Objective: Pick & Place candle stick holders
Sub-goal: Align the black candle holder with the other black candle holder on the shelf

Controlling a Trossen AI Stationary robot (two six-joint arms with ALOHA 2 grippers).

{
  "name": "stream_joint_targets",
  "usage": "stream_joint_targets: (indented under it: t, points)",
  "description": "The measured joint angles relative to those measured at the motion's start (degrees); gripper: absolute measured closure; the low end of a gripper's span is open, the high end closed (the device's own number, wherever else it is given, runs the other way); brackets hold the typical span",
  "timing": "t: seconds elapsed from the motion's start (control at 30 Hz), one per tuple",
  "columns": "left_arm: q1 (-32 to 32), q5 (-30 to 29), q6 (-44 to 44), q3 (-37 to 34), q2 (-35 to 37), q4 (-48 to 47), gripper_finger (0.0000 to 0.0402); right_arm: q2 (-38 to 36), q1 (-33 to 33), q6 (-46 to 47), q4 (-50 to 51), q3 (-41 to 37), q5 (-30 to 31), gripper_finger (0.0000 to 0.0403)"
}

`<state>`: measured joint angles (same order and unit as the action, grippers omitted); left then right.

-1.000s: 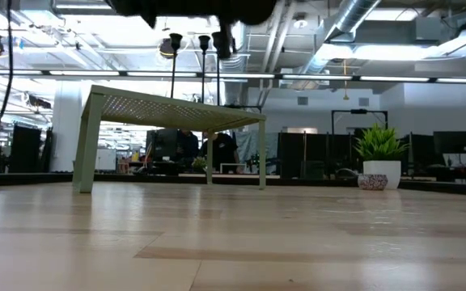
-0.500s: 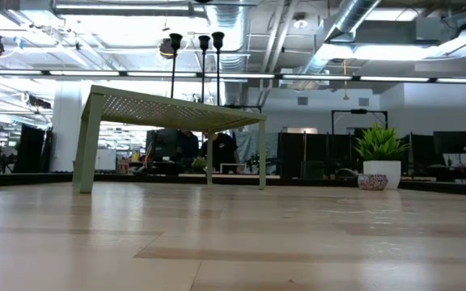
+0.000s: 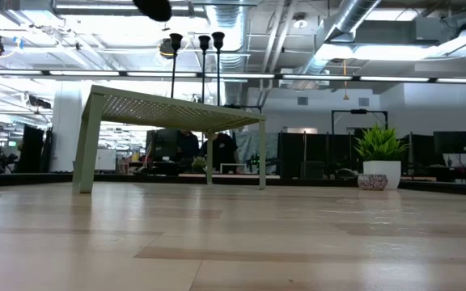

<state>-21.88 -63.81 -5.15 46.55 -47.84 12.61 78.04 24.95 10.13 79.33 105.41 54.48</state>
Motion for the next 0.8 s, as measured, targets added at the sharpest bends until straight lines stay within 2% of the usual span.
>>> stream_joint_targets:
  t: [0.13,0.3,0.43,0.63,0.8]
  points:
    - [3.75,9.47,0.29,-7.33,8.23,2.88,0.0388,-0.02,0.00,-0.01,-0.02,0.00,0.02,0.0132]
    - [9.67,14.18,-0.54,-16.50,13.08,10.92,0.0388,-0.07,0.00,-0.02,-0.02,0.00,0.04,0.0132]
    - [14.28,20.41,-0.39,-22.69,11.41,20.72,0.0388,-0.07,-0.02,0.00,-0.13,0.00,0.06,0.0132]
    - [19.78,23.95,1.16,-27.47,5.59,32.12,0.0382,-0.07,-0.04,0.00,-0.43,0.00,0.22,0.0132]
    - [23.33,27.53,4.22,-27.87,0.76,33.25,0.0387,-0.09,-0.55,0.03,-0.48,-0.02,1.49,0.0132]
